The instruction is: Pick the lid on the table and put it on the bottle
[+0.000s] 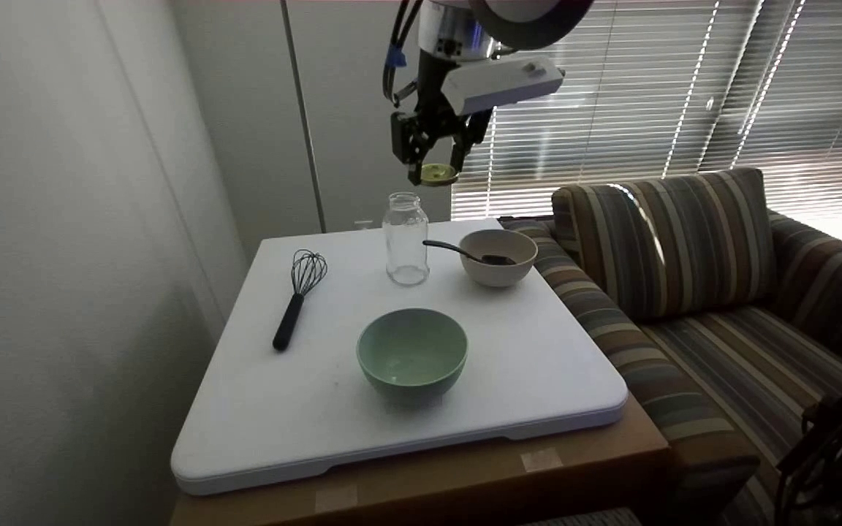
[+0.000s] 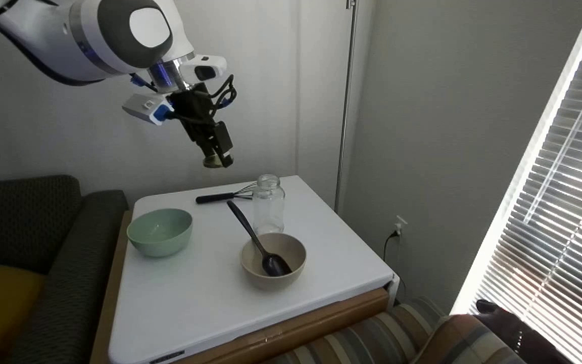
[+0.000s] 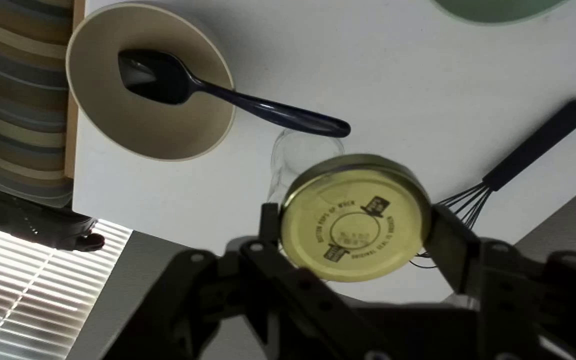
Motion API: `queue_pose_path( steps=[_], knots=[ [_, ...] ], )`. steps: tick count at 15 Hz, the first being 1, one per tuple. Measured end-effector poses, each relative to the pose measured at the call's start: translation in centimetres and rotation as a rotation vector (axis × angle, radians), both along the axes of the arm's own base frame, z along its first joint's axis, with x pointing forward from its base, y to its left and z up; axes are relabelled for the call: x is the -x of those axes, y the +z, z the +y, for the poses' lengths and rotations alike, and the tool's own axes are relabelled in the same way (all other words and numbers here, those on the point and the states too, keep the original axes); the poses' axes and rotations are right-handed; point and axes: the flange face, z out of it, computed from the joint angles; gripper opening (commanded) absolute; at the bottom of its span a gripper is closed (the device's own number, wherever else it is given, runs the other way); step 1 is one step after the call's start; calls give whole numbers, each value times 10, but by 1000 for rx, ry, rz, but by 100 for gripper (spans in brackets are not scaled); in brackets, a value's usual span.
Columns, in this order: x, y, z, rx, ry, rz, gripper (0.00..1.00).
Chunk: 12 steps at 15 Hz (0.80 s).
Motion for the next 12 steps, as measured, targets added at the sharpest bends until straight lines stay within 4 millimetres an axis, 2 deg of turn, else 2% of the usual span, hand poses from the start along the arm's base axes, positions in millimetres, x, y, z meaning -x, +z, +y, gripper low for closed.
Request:
queue_pose_path(
  steps=[1,4,7,9,12],
  knots=[
    [0,0,1,0,1,1,48],
    [1,-2,2,0,6,5,48],
    [-4,-17,-2,30,16,18,48],
    [-19,-31,-15,73,12,21,48],
    [-51,-48,-46,133,-28,10,48]
  ],
)
